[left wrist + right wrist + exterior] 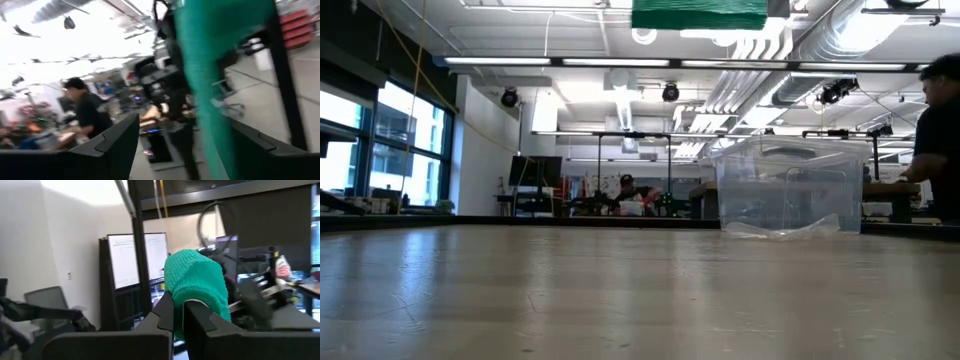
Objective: Roll bandage
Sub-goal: Roll the green bandage
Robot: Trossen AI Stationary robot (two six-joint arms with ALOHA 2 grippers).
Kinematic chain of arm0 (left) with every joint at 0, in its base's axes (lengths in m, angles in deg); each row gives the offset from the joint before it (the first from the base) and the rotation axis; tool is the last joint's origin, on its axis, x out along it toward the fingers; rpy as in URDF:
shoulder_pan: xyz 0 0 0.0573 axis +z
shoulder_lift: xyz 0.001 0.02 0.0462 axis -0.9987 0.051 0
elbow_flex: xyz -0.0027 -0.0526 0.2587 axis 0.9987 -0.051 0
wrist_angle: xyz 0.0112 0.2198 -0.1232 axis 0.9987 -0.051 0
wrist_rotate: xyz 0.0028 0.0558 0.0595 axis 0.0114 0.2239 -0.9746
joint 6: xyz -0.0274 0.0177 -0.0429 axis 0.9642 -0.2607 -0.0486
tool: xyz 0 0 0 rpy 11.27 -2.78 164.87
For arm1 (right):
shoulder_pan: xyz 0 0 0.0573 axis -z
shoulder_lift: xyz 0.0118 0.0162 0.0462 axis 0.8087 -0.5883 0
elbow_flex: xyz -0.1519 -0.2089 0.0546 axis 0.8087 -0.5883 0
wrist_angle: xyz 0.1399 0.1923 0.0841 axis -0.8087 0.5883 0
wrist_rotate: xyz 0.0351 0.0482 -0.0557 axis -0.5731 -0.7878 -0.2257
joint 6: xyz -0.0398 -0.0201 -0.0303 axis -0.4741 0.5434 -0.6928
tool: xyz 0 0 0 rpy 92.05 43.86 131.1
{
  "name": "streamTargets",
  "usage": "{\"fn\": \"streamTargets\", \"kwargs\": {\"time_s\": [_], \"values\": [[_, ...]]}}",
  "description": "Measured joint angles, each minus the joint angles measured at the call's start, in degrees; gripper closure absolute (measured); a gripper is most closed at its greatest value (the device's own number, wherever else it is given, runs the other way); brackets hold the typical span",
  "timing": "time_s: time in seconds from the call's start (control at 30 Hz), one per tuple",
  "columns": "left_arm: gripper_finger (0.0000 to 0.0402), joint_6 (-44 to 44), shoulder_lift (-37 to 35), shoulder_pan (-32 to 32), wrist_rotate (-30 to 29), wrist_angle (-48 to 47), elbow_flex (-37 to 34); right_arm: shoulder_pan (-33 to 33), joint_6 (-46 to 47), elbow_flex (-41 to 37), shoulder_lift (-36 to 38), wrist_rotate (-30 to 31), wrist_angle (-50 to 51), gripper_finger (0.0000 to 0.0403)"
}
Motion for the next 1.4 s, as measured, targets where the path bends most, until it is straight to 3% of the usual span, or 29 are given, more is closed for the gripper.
{"fn": "streamTargets", "kwargs": {"time_s": [0.2, 0.33, 0.47, 0.57, 0.83, 0.97, 1.07, 1.27, 1.4], "values": [[0.0217, -2.14, 2.35, 3.36, 3.36, 3.09, 0.03, 0.00, 4.15, 0.00, -0.09, -4.29, 2.47, 0.0396], [0.0301, -8.06, 2.61, 3.46, 5.87, 6.03, 0.02, -0.15, 8.73, 0.00, -0.09, -9.05, 5.73, 0.0396], [0.0388, -12.44, 2.43, 3.43, 6.06, 6.29, 0.14, -0.15, 13.07, 0.00, -0.39, -18.11, 7.30, 0.0396], [0.0389, -13.39, 2.68, 3.32, 6.08, 6.53, 0.08, -0.15, 13.56, 0.00, -1.21, -23.45, 7.01, 0.0396], [0.0400, -15.71, 2.71, 4.24, 3.54, 4.88, 0.10, 2.98, 13.37, 0.00, -4.59, -25.72, 5.29, 0.0396], [0.0401, -14.00, 3.25, 5.43, 2.40, 1.99, 0.10, 5.12, 11.33, -0.02, -6.96, -36.55, -1.46, 0.0396], [0.0401, -13.02, 3.26, 6.01, 0.33, -0.17, 0.10, 6.31, 11.78, -0.02, -8.24, -39.47, -5.76, 0.0396], [0.0401, -16.99, 2.85, 5.83, -17.88, -3.21, 0.05, 7.23, 12.91, -0.04, -8.90, -39.77, -6.71, 0.0396], [0.0401, -23.31, 0.66, 3.83, -24.92, 4.99, 0.05, 6.99, 11.27, -0.04, -8.59, -36.55, -6.32, 0.0396]]}}
